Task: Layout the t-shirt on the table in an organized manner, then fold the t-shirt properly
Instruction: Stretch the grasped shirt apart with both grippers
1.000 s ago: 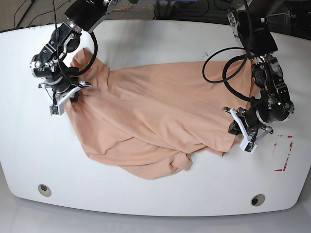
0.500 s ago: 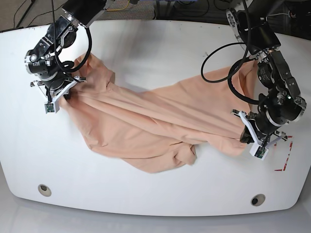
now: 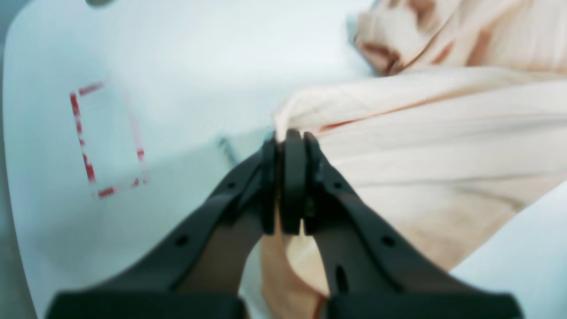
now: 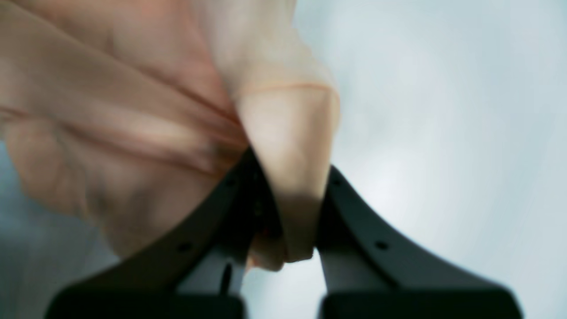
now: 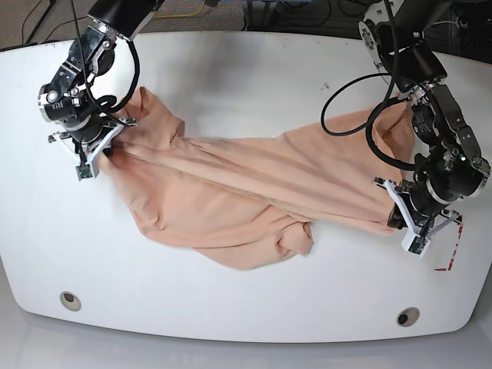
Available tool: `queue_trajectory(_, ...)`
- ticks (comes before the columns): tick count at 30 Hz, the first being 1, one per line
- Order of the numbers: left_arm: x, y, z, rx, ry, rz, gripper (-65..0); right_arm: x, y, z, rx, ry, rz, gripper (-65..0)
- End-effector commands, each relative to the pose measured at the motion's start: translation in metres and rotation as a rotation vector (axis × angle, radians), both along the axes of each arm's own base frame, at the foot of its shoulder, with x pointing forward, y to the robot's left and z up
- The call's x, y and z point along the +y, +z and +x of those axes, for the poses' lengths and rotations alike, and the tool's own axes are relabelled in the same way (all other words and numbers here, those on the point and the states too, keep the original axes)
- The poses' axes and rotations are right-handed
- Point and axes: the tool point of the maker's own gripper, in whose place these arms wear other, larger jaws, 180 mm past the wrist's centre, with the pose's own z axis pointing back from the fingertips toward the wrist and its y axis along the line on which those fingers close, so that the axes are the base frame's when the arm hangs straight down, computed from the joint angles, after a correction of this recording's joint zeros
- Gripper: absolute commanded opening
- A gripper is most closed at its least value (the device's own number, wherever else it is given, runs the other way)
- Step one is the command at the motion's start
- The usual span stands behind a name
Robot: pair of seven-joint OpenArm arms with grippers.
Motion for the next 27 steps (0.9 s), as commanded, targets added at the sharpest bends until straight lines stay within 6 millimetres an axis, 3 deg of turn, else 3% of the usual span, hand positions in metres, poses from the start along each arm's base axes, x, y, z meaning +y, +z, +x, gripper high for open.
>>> queue_trajectory(1, 0.003, 0.013, 0.005, -0.043, 0.002, 0.007, -65.0, -0.005, 0.008, 0.004, -0.029, -0.002, -0.019, -65.0)
queue_trajectory(6, 0.003, 0.009, 0.001, -0.036, 0.001, 0.009, -65.0, -0.005, 0.008, 0.001, -0.025, -0.002, -0.022, -65.0)
queue_trajectory(14, 0.011, 0.022, 0.002, -0.075, 0.031, 0.006, -65.0, -0.007, 0.035, 0.012, -0.099, 0.007, -0.068, -65.0)
queue_trajectory(21, 0.015, 0.055, 0.022, -0.16, 0.045, -0.003, -65.0, -0.018, 0.067, 0.041, -0.191, 0.005, -0.104, -65.0)
queue_trajectory(27, 0.011, 0.092, 0.047, -0.245, 0.037, -0.025, -65.0, -0.023, 0.112, 0.077, -0.317, -0.002, -0.124, -65.0)
